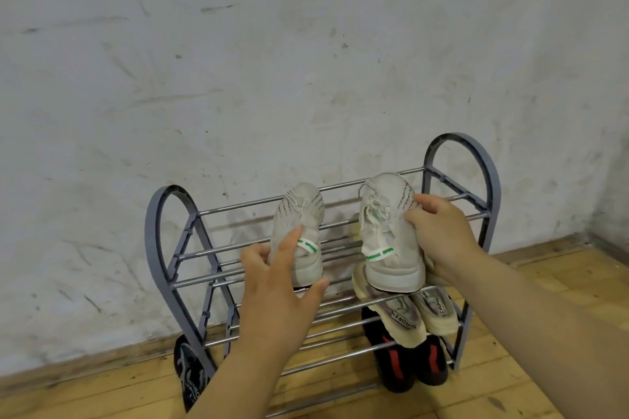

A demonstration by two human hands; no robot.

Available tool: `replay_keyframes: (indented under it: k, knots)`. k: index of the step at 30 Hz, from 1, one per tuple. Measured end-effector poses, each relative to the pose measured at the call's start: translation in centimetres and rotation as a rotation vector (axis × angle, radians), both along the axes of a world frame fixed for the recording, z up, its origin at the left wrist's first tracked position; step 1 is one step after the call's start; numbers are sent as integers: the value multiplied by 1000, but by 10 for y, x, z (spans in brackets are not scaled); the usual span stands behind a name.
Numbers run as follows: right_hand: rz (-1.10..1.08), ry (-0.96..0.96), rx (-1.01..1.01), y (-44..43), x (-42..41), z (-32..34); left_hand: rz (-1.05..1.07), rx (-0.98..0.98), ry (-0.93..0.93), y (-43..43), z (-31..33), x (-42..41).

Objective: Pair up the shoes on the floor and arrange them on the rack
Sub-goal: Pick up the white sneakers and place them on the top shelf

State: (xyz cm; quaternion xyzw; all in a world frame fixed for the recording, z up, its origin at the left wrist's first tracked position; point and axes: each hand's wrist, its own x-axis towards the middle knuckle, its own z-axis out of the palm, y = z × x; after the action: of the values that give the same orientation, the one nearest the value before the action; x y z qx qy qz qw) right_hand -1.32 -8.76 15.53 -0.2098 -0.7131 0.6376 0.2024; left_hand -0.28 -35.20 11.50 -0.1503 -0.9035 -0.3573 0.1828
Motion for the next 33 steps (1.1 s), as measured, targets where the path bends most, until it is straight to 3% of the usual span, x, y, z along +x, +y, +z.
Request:
replay_keyframes:
  k: [10, 19, 24, 33]
  knots:
    - [176, -119, 262, -5, 5, 6, -66, 34, -40, 1, 1, 2]
    - [256, -330, 653, -6, 2, 12, -76, 44, -54, 1, -1, 2]
    - [237, -337, 661, -3, 0, 12, -79, 36, -56, 0, -2, 1]
    - [51, -192, 395, -3, 8, 9, -82, 54, -82, -2, -2, -1]
